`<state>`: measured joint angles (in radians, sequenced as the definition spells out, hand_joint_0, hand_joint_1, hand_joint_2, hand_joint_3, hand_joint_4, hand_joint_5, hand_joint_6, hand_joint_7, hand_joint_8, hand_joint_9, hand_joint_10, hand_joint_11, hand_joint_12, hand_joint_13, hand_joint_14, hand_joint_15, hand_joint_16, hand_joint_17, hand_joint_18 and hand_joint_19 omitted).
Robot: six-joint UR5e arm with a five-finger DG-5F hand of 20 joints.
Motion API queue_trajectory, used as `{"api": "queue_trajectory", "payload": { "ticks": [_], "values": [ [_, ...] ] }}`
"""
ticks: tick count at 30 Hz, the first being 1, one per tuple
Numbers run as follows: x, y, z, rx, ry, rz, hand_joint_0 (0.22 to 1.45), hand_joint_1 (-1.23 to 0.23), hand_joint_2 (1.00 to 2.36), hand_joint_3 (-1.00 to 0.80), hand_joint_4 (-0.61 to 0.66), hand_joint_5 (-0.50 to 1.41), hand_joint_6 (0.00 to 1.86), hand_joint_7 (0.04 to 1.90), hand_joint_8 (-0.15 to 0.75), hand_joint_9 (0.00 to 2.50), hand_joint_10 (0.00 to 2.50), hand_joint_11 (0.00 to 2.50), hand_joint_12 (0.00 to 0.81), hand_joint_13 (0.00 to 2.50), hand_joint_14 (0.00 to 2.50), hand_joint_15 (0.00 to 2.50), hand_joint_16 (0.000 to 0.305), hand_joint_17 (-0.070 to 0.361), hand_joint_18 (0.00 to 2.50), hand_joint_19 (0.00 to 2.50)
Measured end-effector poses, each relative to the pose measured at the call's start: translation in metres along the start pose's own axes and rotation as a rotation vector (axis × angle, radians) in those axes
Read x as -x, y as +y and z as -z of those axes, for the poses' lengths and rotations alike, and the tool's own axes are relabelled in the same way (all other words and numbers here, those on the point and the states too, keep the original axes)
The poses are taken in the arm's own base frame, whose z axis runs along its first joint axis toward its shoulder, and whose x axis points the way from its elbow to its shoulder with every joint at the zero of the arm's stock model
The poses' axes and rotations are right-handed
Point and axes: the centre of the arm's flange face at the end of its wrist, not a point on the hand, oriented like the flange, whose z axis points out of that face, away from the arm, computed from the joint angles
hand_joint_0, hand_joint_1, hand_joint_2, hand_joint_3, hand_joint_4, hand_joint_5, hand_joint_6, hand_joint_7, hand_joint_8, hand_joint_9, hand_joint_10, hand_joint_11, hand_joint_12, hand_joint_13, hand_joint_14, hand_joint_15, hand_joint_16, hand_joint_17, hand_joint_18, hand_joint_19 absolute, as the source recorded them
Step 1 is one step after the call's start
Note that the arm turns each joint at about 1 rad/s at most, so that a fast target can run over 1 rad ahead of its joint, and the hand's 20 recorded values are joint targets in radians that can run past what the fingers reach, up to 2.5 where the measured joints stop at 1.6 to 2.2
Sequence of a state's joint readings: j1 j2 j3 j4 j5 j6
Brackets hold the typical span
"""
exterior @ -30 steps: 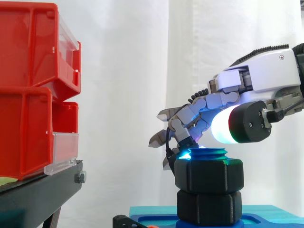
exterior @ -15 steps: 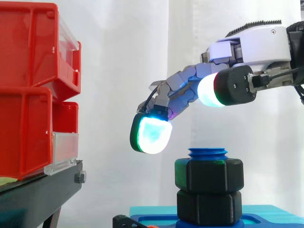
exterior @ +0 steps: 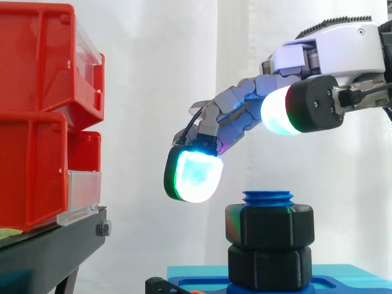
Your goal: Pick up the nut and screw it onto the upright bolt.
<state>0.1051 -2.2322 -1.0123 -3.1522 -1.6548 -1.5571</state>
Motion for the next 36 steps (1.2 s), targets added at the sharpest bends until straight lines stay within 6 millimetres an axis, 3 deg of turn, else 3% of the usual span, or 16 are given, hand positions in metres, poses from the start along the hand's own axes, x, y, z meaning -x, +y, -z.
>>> {"api": "queue_trajectory", "payload": {
  "ticks": [26,36],
  "values": [
    [-0.011,0.022,-0.002,0.004,0.042,-0.008,0.5,-0.12,1.0,-0.5,0.26,-0.08,0.5,0.89,0.25,0.53,0.0,0.0,0.286,0.14,0.0,0.0,0.033,0.074,0.0,0.0],
    [-0.011,0.021,-0.002,0.003,0.04,-0.007,0.5,-0.12,1.0,-0.5,0.25,-0.06,0.5,1.04,0.257,0.58,0.0,0.0,0.284,0.16,0.0,0.0,0.032,0.071,0.0,0.0]
  ]
}}
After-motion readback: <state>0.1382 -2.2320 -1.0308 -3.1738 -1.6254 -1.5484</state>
